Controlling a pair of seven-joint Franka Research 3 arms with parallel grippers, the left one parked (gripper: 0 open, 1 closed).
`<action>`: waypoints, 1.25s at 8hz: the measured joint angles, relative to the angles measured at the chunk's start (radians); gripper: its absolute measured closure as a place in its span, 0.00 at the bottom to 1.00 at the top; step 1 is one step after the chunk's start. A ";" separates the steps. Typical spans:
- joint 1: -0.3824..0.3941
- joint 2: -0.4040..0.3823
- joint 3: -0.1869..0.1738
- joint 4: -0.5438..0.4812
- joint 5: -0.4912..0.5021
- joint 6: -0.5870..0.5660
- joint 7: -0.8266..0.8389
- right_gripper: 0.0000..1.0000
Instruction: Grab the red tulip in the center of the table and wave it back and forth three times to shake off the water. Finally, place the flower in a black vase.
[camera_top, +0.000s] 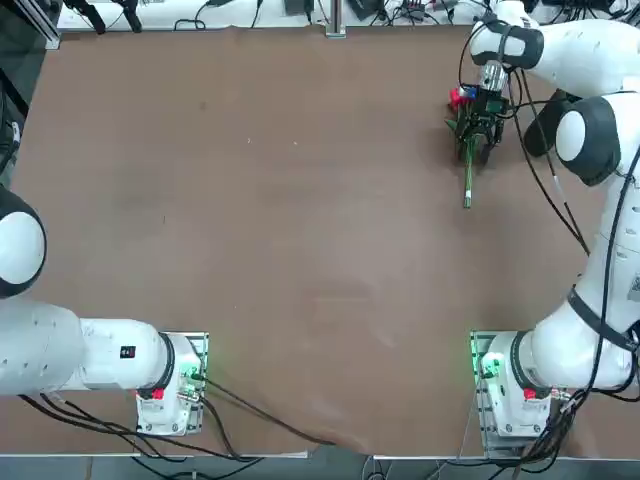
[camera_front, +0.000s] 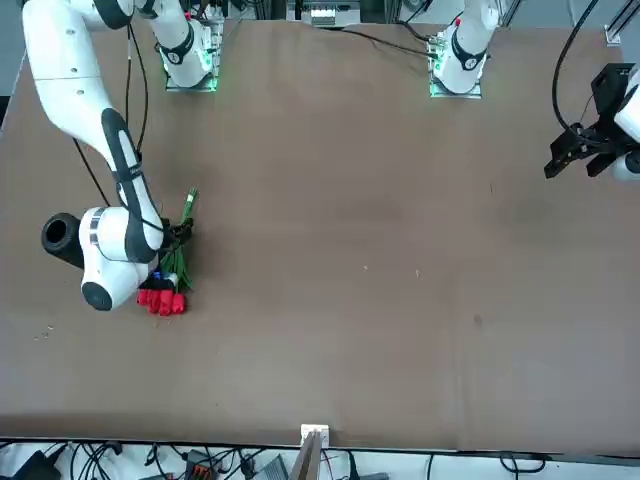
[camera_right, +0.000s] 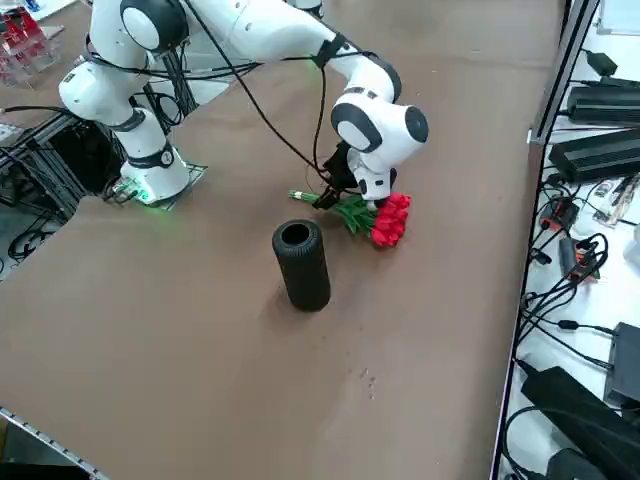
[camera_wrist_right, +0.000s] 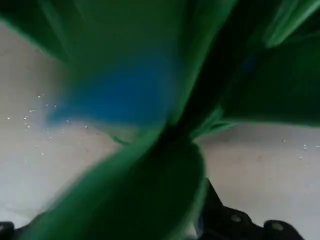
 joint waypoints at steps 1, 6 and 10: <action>-0.002 0.006 -0.003 0.000 0.000 0.011 0.000 0.00; -0.002 0.034 -0.004 0.004 0.000 0.109 0.001 0.02; -0.001 0.036 -0.004 0.010 0.000 0.119 0.001 0.14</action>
